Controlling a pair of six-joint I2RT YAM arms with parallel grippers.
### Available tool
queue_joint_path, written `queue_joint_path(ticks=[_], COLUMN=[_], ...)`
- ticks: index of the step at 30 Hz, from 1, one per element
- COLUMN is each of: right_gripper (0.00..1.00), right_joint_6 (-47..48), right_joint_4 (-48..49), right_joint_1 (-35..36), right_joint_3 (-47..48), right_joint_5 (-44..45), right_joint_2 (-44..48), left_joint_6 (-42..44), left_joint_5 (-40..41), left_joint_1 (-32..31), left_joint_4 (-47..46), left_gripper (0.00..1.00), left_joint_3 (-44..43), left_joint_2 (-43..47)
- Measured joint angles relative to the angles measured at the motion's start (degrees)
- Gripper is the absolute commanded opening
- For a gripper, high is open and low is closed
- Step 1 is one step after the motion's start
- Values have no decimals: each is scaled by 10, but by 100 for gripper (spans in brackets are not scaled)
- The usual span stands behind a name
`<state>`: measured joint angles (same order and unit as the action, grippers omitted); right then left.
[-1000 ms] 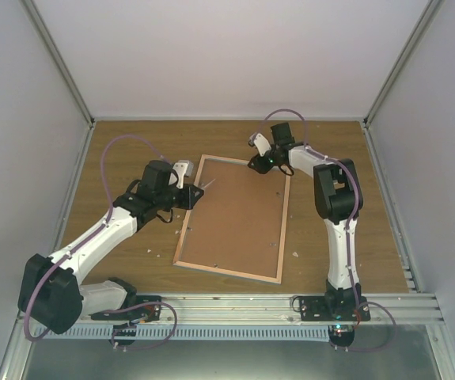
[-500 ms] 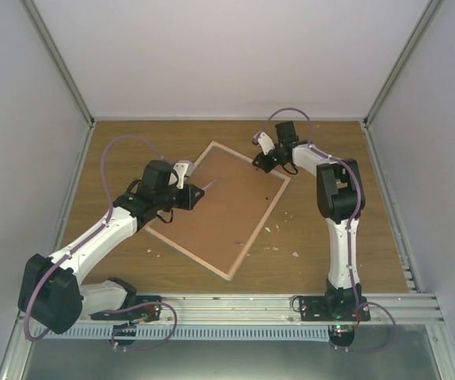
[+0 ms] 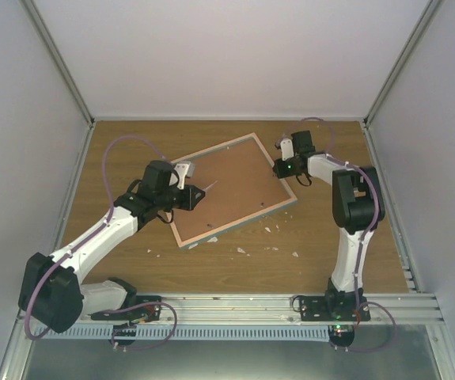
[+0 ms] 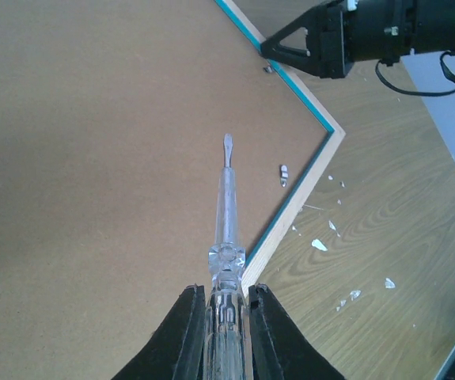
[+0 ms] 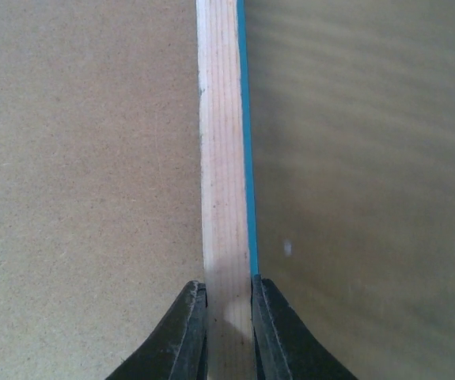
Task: Take the photo out of the frame
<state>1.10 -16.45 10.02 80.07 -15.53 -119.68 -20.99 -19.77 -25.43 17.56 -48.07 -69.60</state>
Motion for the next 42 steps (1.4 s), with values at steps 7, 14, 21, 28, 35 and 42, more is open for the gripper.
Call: queue_joint_path(ticks=[7,14,21,28,35,42], right_gripper=[2,16,29,32,38,38], right_joint_6=[-76,-161,-231,-254,-256,-241], right_joint_4=[27,60,72,66,69,75], right_joint_1=[6,43,98,113,110,99], right_joint_3=[-120,-216,-305,-339,-340,-286], right_joint_5=[24,35,8,-35,-24,-24], right_joint_2=[83,150,210,244,252,228], left_joint_6=[0,0,3,9,15,27], left_joint_5=[-11,-18,-21,-22,-23,-23], left_joint_1=[-16,-58,-94,-104,-123,-132], left_joint_4=[-2,-6,-9,-15,-19,-21], left_gripper=[0,0,0,0,0,0], left_joint_3=[0,-9,-24,-34,-52,-89], left_joint_2=[-23,-63,-115,-145,-188,-240])
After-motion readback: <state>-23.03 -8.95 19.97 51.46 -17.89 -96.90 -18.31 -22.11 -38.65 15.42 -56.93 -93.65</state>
